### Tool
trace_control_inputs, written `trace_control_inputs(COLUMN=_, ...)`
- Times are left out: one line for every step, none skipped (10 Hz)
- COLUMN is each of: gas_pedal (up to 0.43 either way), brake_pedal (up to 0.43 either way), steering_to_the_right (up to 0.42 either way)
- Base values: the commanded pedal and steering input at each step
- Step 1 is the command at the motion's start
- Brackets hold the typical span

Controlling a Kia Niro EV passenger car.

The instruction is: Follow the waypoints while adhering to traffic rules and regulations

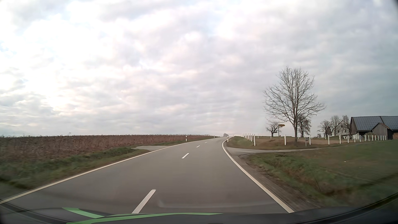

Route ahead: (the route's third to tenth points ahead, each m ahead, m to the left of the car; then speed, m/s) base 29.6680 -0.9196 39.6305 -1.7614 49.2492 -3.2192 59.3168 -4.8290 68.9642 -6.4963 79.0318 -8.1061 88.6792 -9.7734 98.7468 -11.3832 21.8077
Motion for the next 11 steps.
trace_control_inputs(gas_pedal=0.350, brake_pedal=0.000, steering_to_the_right=0.021)
trace_control_inputs(gas_pedal=0.358, brake_pedal=0.000, steering_to_the_right=0.020)
trace_control_inputs(gas_pedal=0.358, brake_pedal=0.000, steering_to_the_right=0.019)
trace_control_inputs(gas_pedal=0.358, brake_pedal=0.000, steering_to_the_right=0.019)
trace_control_inputs(gas_pedal=0.358, brake_pedal=0.000, steering_to_the_right=0.019)
trace_control_inputs(gas_pedal=0.358, brake_pedal=0.000, steering_to_the_right=0.019)
trace_control_inputs(gas_pedal=0.358, brake_pedal=0.000, steering_to_the_right=0.018)
trace_control_inputs(gas_pedal=0.358, brake_pedal=0.000, steering_to_the_right=0.018)
trace_control_inputs(gas_pedal=0.358, brake_pedal=0.000, steering_to_the_right=0.018)
trace_control_inputs(gas_pedal=0.358, brake_pedal=0.000, steering_to_the_right=0.018)
trace_control_inputs(gas_pedal=0.358, brake_pedal=0.000, steering_to_the_right=0.018)
